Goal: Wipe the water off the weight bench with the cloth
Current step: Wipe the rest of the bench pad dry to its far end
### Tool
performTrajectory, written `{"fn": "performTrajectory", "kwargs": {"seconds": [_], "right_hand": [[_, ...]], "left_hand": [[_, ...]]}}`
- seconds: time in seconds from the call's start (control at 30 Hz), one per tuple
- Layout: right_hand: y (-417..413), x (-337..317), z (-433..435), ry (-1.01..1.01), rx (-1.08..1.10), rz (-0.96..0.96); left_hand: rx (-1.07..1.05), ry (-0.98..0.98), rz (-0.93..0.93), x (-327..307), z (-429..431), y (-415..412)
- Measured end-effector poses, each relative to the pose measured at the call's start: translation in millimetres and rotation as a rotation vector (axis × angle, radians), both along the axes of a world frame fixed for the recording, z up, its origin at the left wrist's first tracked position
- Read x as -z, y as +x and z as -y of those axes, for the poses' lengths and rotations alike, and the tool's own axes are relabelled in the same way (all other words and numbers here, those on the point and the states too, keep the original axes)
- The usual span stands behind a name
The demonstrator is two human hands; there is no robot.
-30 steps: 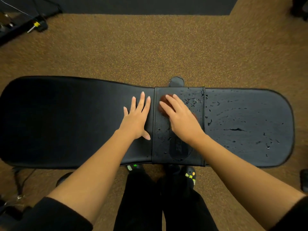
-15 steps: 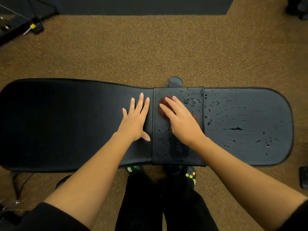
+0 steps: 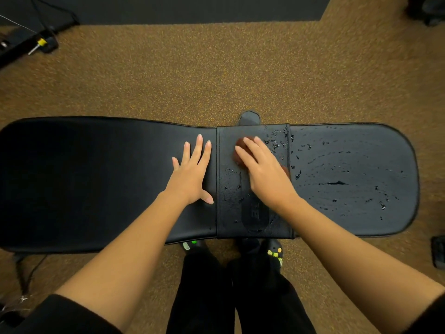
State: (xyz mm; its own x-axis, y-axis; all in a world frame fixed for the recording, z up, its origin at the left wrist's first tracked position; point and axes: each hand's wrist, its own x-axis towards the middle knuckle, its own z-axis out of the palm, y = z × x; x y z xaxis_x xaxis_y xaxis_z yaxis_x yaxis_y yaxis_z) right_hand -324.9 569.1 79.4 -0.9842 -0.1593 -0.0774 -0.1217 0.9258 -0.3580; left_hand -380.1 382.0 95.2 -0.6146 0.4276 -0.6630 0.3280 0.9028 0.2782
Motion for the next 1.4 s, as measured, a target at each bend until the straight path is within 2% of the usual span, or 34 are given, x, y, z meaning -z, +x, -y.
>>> {"fn": "performTrajectory", "kwargs": {"seconds": [0.2,0.43,0.67,0.77,0.93,1.2,1.3,1.4], "right_hand": [[-23,-1,-14,-0.021,0.187,-0.006],[8,-3,-18,-0.011,0.093,0.008],[-20,-3,-32,-0.009,0.289,0.012],[-20,-3,-24,-0.028,0.297,0.034],[5,-6,-37,-0.007,0.180,0.042],[-35,-14,-37,0.003,0.318,0.176],[-28,-24,-29,-0.130,0.330,0.227],[-10,-43,-20,-0.453,0.388,0.294]], "left_hand": [[-0.009,0.004,0.007,0,0,-1],[-0.015,0.010,0.015,0,0,1],[-0.018,0.015,0.011,1,1,-1],[-0.020,0.013,0.014,1,1,0],[-0.026,0.017,0.016,0,0,0],[-0.036,0.017,0.012,-1,1,-1],[-0.021,-0.009,-0.017,-5,3,3],[-0.041,-0.055,-0.083,-10,4,15]]}}
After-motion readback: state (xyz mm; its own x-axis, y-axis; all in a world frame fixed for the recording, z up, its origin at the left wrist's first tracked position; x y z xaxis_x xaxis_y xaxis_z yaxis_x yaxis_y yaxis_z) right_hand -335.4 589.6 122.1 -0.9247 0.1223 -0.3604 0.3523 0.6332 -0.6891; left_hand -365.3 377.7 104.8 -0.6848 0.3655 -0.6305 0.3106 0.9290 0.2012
